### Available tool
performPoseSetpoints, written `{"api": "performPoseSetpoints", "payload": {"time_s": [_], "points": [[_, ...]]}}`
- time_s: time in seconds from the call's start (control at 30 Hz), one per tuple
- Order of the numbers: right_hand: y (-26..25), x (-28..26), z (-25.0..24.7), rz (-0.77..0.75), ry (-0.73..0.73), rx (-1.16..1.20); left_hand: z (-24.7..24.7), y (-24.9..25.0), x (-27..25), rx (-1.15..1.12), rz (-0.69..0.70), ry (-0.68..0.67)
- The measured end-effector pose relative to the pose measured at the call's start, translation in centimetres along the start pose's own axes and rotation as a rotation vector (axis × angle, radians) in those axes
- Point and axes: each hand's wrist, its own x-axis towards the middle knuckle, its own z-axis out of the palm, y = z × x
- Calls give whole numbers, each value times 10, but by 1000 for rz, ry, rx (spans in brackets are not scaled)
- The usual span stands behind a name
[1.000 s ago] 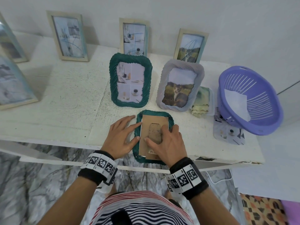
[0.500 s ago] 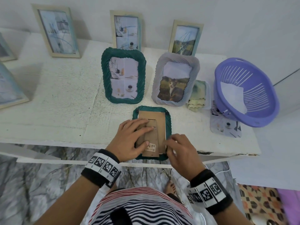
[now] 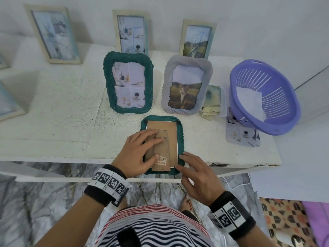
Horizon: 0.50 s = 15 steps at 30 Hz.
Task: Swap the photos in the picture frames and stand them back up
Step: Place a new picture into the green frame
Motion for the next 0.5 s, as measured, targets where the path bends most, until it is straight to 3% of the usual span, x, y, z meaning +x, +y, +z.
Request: {"api": "performPoseSetpoints", "payload": {"time_s": [0.2,0.33,0.5], "points": [[-14,5,5,195,150,-54,2,1,-2,28,7,13],[-20,10,5,266,79,-152,5,3,-3,32,-3,23],[-31,14,9,436,43,-99,5,5,-3,32,-11,35]]}}
